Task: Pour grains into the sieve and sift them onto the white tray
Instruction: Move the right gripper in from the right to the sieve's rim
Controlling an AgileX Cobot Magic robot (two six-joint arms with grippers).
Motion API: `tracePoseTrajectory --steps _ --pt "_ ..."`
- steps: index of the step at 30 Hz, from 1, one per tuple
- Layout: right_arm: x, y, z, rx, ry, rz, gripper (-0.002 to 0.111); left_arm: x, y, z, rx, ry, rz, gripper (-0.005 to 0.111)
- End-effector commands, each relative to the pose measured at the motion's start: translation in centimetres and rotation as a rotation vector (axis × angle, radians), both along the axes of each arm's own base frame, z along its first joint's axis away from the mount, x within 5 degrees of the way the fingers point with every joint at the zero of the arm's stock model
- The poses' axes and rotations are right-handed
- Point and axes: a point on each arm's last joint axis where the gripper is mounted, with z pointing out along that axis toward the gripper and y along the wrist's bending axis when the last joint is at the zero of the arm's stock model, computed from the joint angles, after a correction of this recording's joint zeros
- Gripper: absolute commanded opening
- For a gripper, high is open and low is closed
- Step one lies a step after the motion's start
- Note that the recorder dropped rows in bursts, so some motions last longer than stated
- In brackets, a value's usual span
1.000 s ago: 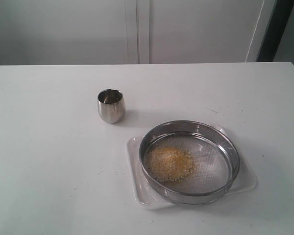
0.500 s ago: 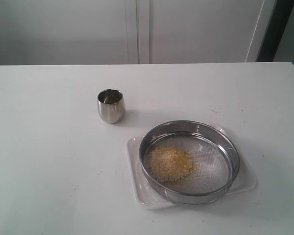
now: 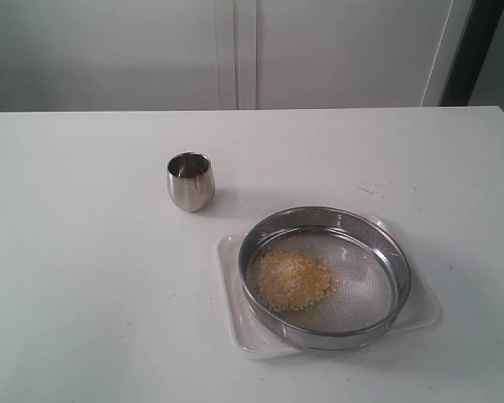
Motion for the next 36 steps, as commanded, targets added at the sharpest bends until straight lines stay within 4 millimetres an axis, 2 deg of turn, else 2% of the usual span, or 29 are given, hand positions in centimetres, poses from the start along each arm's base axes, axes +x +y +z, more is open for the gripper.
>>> tracePoseTrajectory --steps 1,4,8,12,21,29,36 --pt "0.8 0.1 -0.3 0.008 0.032 -0.003 0.0 -0.1 -0.1 -0.2 -0.011 0.004 -0.001 0.0" --pt "2.1 0.3 -1.2 -0.01 0.16 -0.001 0.0 -0.1 -0.1 -0.2 -0.011 0.004 -0.001 0.0" --pt "5.1 1.2 -1.9 0.025 0.347 0.017 0.0 -0.1 -0.1 -0.2 -0.011 0.004 -0.001 0.0" --pt "7.5 2.1 -3.9 0.046 0.483 0.056 0.0 -0.1 -0.1 -0.2 -0.011 0.004 -0.001 0.0" --pt "9.8 2.9 -7.1 0.06 0.618 0.091 0.001 -0.1 -0.1 -0.2 -0.011 0.004 -0.001 0.0" --pt "11.3 3.4 -8.3 0.07 0.662 0.098 0.02 -0.1 -0.1 -0.2 -0.011 0.004 -0.001 0.0" --pt "12.7 5.0 -9.7 0.048 0.701 0.138 0.021 -0.1 -0.1 -0.2 -0.011 0.004 -0.001 0.0"
